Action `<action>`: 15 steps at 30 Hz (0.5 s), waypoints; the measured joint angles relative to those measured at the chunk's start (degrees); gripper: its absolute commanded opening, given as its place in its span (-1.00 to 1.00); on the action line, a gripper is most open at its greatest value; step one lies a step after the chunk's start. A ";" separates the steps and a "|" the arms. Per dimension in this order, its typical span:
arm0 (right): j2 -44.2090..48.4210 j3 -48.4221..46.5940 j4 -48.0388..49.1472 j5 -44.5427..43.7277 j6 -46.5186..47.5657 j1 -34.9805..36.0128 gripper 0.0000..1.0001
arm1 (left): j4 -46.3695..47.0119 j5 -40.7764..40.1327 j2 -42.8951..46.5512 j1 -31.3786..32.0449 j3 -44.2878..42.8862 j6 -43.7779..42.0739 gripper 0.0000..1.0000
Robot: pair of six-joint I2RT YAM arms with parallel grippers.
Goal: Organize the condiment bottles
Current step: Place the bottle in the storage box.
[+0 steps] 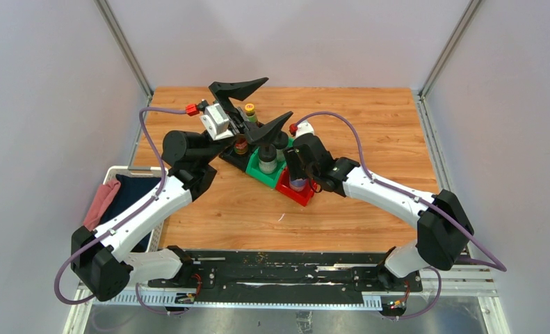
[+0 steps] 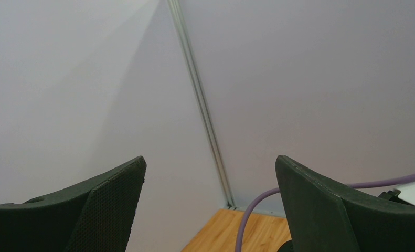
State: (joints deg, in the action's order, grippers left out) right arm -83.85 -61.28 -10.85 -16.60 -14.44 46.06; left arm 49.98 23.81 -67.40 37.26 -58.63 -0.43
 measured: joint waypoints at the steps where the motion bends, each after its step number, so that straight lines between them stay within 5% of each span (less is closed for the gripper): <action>1: 0.00 0.00 0.00 0.00 0.00 0.00 -0.23 | 0.00 0.00 0.00 0.00 0.00 0.00 0.99; 6: -0.13 -0.02 0.13 0.00 0.00 -0.04 -0.52 | 0.02 -0.02 0.00 0.00 0.00 0.02 0.99; 15: -0.46 -0.04 0.81 0.07 -0.33 -0.52 -0.73 | 0.00 -0.02 -0.02 0.00 0.00 0.00 0.99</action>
State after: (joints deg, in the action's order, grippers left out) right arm -84.31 -61.32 -10.04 -16.53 -14.76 45.54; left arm 49.98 23.79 -67.42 37.26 -58.63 -0.43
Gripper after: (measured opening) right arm 0.615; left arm 0.995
